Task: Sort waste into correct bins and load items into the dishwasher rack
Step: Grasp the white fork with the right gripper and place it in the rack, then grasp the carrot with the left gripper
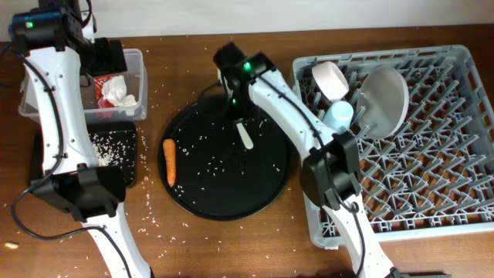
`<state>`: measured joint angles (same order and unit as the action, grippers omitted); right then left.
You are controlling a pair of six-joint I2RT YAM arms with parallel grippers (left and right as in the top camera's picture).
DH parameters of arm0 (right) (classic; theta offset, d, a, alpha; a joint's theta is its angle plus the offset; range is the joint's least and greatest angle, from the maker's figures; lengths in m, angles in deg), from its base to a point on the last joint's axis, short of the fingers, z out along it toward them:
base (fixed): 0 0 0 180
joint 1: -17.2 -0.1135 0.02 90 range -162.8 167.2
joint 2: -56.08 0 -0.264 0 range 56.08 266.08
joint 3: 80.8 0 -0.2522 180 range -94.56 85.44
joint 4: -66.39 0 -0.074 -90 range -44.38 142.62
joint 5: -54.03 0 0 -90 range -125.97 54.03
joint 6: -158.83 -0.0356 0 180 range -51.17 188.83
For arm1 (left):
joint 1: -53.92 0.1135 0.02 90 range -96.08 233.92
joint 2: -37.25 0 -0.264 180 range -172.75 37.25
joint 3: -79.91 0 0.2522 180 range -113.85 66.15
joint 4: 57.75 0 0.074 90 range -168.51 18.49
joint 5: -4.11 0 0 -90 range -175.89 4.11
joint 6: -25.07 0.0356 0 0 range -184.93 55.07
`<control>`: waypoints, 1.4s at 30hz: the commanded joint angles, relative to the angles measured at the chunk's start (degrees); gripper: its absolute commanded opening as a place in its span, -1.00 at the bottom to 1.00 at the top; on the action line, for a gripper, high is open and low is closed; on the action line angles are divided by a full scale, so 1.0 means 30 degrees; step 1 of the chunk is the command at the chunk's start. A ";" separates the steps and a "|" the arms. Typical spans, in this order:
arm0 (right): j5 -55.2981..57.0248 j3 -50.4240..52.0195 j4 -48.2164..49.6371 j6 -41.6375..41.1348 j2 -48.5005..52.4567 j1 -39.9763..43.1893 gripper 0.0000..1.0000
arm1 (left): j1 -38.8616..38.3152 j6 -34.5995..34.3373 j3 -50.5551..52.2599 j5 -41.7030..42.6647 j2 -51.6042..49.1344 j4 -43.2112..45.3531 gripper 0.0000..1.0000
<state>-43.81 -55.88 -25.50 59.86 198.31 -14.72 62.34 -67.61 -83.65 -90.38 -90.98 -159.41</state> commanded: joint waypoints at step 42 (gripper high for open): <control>-0.0182 -0.1858 -0.6397 0.1923 -0.5421 0.7555 0.93 | -0.7133 -0.6761 2.2352 -0.1217 0.5005 0.7628 0.91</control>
<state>-44.02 -61.43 -44.26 65.63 182.40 8.10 40.81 -84.48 -19.83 -88.55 -76.64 -138.60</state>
